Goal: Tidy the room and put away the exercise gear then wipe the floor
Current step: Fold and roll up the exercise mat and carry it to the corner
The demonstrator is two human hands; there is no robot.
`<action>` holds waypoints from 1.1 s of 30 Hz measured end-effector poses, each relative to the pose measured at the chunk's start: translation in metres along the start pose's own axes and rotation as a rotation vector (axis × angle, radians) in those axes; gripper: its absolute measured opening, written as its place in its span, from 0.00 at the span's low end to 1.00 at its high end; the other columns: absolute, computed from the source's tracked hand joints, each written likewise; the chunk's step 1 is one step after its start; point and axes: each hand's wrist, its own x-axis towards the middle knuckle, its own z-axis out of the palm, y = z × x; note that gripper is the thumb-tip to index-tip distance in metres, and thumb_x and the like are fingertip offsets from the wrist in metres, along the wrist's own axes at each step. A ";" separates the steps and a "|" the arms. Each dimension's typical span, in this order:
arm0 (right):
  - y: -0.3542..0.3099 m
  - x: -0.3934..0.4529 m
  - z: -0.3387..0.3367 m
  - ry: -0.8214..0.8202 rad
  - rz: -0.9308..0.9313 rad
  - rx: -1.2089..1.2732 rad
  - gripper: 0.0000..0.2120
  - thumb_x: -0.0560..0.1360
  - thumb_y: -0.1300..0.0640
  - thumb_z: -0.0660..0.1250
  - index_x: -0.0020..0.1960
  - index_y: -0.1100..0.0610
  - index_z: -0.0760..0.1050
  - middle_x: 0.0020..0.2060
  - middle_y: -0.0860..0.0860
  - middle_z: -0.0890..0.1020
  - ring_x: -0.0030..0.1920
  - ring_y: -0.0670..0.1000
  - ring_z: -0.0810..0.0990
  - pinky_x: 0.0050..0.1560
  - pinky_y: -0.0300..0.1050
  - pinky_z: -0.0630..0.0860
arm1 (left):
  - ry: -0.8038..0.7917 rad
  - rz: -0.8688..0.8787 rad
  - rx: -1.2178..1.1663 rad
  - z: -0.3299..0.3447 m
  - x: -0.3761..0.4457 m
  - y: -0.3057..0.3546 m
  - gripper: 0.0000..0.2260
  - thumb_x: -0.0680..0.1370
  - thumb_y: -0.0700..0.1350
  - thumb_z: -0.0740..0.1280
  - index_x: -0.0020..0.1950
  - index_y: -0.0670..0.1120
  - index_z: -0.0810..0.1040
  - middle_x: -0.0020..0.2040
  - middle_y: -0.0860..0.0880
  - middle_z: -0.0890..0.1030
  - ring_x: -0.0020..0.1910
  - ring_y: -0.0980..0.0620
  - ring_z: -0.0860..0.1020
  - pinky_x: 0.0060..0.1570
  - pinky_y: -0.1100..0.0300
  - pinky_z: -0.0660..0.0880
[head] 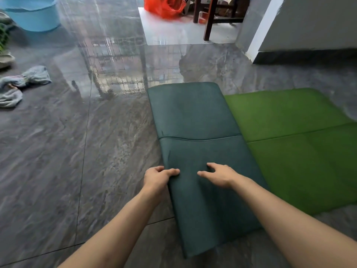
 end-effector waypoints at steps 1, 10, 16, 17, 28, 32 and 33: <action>-0.005 -0.003 -0.002 -0.019 -0.014 0.029 0.42 0.68 0.28 0.62 0.76 0.46 0.59 0.75 0.52 0.65 0.73 0.55 0.65 0.72 0.49 0.63 | -0.025 0.030 -0.004 0.000 -0.002 0.006 0.18 0.66 0.38 0.77 0.55 0.36 0.80 0.47 0.44 0.84 0.32 0.60 0.81 0.26 0.70 0.71; -0.109 -0.037 0.001 -0.205 -0.149 0.083 0.44 0.67 0.24 0.58 0.76 0.45 0.60 0.75 0.45 0.64 0.72 0.54 0.67 0.69 0.52 0.65 | 0.013 0.107 -0.094 -0.104 -0.025 0.050 0.26 0.54 0.45 0.79 0.50 0.41 0.82 0.48 0.42 0.85 0.40 0.46 0.80 0.44 0.54 0.73; -0.245 -0.071 0.109 -0.470 -0.412 0.111 0.47 0.62 0.21 0.57 0.76 0.39 0.53 0.75 0.42 0.63 0.69 0.54 0.69 0.63 0.56 0.72 | 0.253 0.085 -0.005 -0.277 -0.072 0.064 0.17 0.66 0.36 0.74 0.53 0.34 0.80 0.41 0.41 0.85 0.32 0.48 0.82 0.40 0.54 0.81; -0.266 -0.083 0.124 -0.514 -0.467 0.091 0.45 0.65 0.23 0.57 0.77 0.39 0.52 0.75 0.42 0.62 0.71 0.53 0.68 0.64 0.56 0.71 | 0.304 0.077 0.033 -0.302 -0.084 0.066 0.18 0.66 0.35 0.74 0.54 0.33 0.80 0.42 0.40 0.85 0.33 0.47 0.82 0.42 0.52 0.81; -0.297 -0.112 0.053 -0.267 -0.664 0.506 0.22 0.80 0.42 0.56 0.52 0.60 0.79 0.42 0.54 0.82 0.37 0.53 0.80 0.37 0.42 0.72 | 0.273 0.172 0.187 -0.292 -0.141 0.114 0.19 0.64 0.43 0.77 0.53 0.41 0.82 0.49 0.43 0.85 0.36 0.51 0.81 0.39 0.60 0.76; -0.259 -0.107 -0.024 -0.278 -0.482 0.613 0.28 0.78 0.33 0.50 0.51 0.56 0.76 0.41 0.54 0.82 0.41 0.53 0.81 0.50 0.49 0.75 | 0.070 0.298 0.219 -0.205 -0.150 0.145 0.14 0.69 0.57 0.71 0.44 0.47 0.83 0.36 0.54 0.83 0.36 0.55 0.79 0.43 0.57 0.73; -0.243 -0.105 -0.043 -0.259 -0.421 0.603 0.31 0.76 0.31 0.49 0.52 0.55 0.76 0.43 0.54 0.82 0.43 0.53 0.81 0.52 0.51 0.75 | -0.016 0.314 0.224 -0.180 -0.152 0.148 0.15 0.70 0.59 0.70 0.45 0.48 0.83 0.37 0.54 0.83 0.37 0.55 0.80 0.44 0.56 0.73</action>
